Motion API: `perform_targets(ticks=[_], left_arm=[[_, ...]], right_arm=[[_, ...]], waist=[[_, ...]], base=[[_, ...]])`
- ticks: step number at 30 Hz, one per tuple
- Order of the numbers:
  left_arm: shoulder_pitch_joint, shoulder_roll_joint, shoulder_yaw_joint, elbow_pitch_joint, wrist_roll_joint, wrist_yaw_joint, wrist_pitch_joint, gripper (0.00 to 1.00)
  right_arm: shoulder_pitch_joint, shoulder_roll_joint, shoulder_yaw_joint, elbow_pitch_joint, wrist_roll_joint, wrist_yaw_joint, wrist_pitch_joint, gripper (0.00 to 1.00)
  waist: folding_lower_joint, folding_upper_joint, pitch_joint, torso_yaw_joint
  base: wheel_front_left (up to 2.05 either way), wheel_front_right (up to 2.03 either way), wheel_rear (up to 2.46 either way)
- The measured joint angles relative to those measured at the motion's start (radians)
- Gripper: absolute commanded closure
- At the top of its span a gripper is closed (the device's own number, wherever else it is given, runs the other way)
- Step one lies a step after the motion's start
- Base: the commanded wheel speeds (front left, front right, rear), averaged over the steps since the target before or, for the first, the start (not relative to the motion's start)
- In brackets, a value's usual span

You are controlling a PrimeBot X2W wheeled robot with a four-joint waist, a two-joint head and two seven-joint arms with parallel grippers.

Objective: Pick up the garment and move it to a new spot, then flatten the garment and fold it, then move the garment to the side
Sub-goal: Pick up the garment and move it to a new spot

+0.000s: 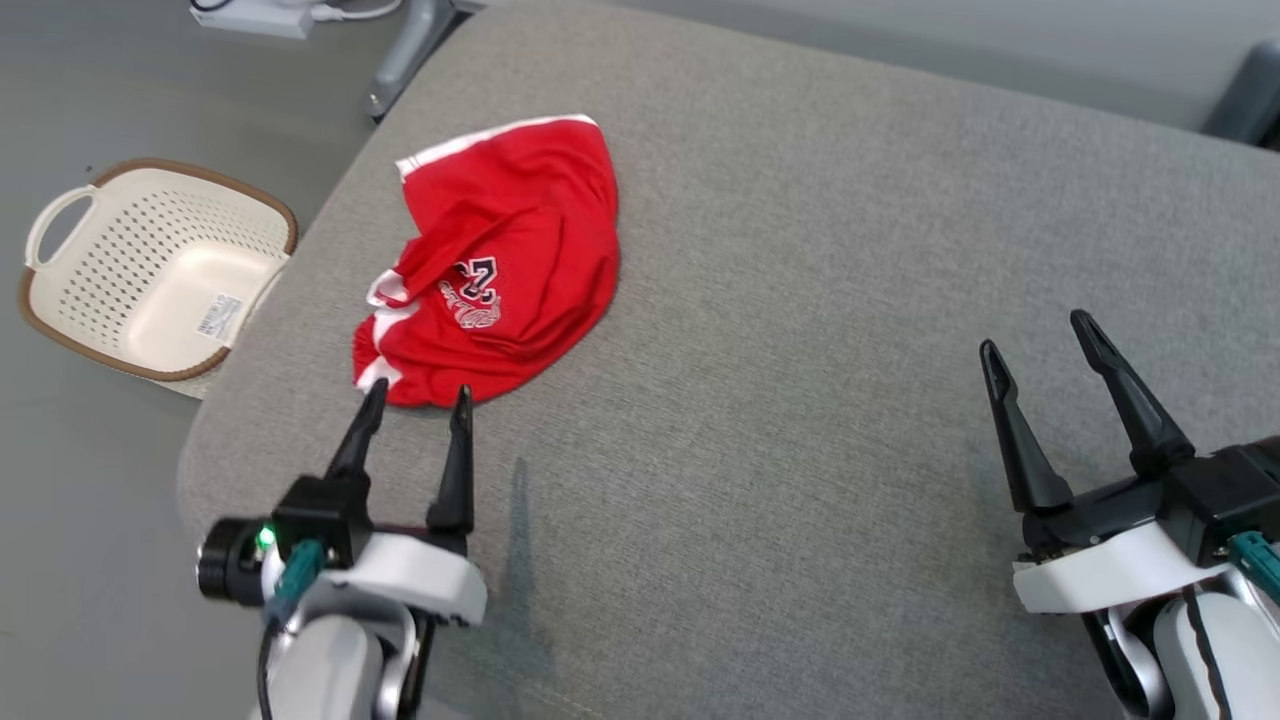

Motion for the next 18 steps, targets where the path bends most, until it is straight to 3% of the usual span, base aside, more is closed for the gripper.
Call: perform_targets(ticks=[7, 12, 18], left_arm=[[-0.222, 0.051, 0.031, 0.217, -0.001, -0.075, 0.000, 0.00], [-0.374, 0.084, 0.041, 0.356, -0.032, -0.132, 0.070, 0.00], [-0.498, 0.116, 0.051, 0.500, -0.054, -0.156, 0.152, 0.00]], right_arm=[[-0.042, -0.035, 0.026, -0.030, -0.021, 0.000, 0.000, 0.00], [-0.051, -0.042, 0.043, -0.044, -0.028, 0.000, 0.002, 0.00], [-0.071, -0.051, 0.051, -0.057, -0.031, 0.000, 0.005, 0.00]], waist=[[0.0000, 0.0000, 0.092, -0.043], [0.0000, 0.0000, 0.144, -0.078], [0.0000, 0.0000, 0.190, -0.120]], base=[[0.00, 0.00, 0.00], [0.00, 0.00, 0.00], [0.00, 0.00, 0.00]])
